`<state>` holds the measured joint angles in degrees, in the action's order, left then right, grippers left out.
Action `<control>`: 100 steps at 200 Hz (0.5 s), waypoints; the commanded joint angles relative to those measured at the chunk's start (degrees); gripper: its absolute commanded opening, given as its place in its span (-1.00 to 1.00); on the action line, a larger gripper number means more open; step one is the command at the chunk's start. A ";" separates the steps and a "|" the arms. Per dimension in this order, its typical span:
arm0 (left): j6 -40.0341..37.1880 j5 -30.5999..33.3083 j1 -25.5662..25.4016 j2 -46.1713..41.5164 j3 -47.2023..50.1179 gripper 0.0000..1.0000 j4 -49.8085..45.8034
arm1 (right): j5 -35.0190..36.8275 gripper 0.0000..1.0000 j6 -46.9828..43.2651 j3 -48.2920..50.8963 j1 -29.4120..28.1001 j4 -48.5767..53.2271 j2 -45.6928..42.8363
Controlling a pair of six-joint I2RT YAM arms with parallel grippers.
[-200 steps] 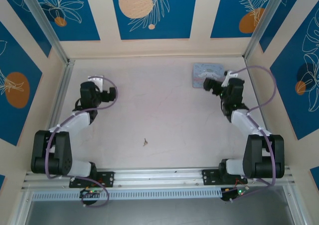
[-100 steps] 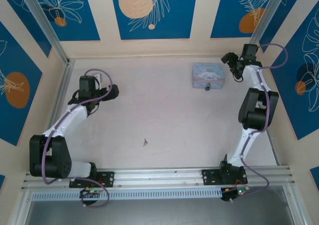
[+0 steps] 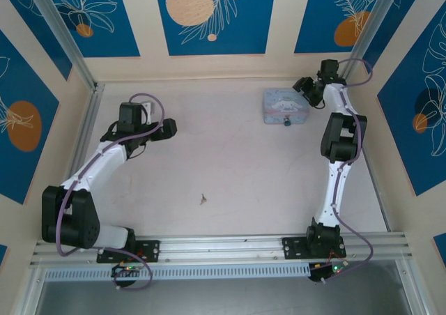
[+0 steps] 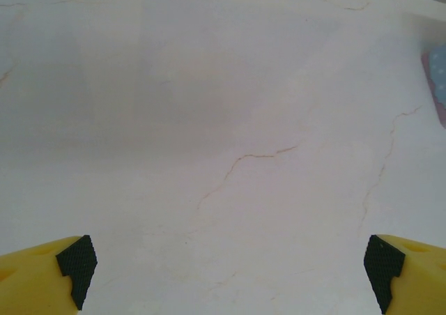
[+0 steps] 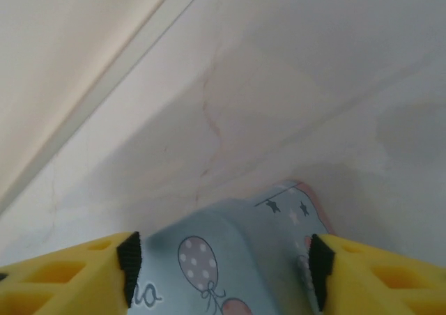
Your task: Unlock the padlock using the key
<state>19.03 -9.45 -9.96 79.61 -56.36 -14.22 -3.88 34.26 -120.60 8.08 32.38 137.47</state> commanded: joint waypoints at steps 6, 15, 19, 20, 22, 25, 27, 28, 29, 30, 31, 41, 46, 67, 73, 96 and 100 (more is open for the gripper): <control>0.36 -1.53 -1.42 2.40 -3.43 1.00 -1.34 | -4.00 0.21 -5.74 3.76 -4.26 2.49 -3.57; 0.65 -1.61 -1.94 3.09 -3.91 1.00 -1.09 | -4.46 0.17 -6.13 7.04 -5.47 1.40 -5.95; 0.73 -1.72 -2.06 3.46 -4.16 1.00 -0.88 | -4.64 0.16 -5.72 8.68 -6.00 1.00 -7.08; 0.78 -1.72 -2.16 3.54 -4.23 1.00 -0.84 | -4.69 0.16 -5.62 8.87 -6.16 0.88 -7.32; 0.87 -1.71 -2.32 3.75 -4.38 1.00 -0.82 | -4.81 0.15 -5.44 9.78 -6.43 0.74 -7.86; 1.01 -1.74 -2.47 3.99 -4.52 1.00 -0.77 | -5.13 0.15 -5.08 11.03 -6.86 0.51 -8.75; 1.12 -1.74 -2.62 4.17 -4.72 1.00 -0.69 | -5.47 0.15 -4.95 11.95 -7.11 0.03 -9.31; 1.20 -1.77 -2.66 4.25 -4.77 1.00 -0.62 | -5.54 0.14 -4.84 12.44 -7.24 -0.18 -9.58; 1.24 -1.78 -2.77 4.33 -4.83 1.00 -0.54 | -5.80 0.14 -4.70 12.68 -7.40 -0.28 -9.94; 1.26 -1.79 -2.82 4.46 -4.87 1.00 -0.50 | -6.01 0.14 -4.63 13.03 -7.52 -0.60 -10.11; 1.31 -1.79 -2.89 4.56 -4.97 1.00 -0.52 | -6.16 0.14 -4.55 13.46 -7.71 -0.85 -10.55; 1.90 -1.65 -3.76 5.54 -5.59 1.00 -0.16 | -6.64 0.10 -2.89 18.53 -9.43 -2.39 -13.76; 2.18 -1.58 -4.11 6.04 -5.82 1.00 -0.03 | -7.30 0.09 -2.00 20.91 -10.44 -3.06 -15.34; 3.35 -1.16 -5.80 8.26 -6.72 1.00 1.05 | -7.73 0.08 -0.01 31.33 -15.49 -7.85 -21.89; 3.75 -1.18 -6.16 8.89 -6.99 1.00 1.27 | -7.48 0.09 0.63 33.53 -17.06 -8.84 -23.33; 4.68 -1.49 -7.17 11.84 -8.79 1.00 1.35 | -5.24 0.31 3.45 42.18 -21.13 -11.78 -29.40; 4.72 -1.69 -7.26 12.33 -9.13 1.00 1.40 | -4.40 0.37 4.01 43.69 -21.59 -12.18 -30.61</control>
<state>22.06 -10.09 -16.23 89.41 -62.54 -13.96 -8.82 34.54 -83.81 -10.46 24.14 113.45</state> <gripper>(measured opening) 0.998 0.612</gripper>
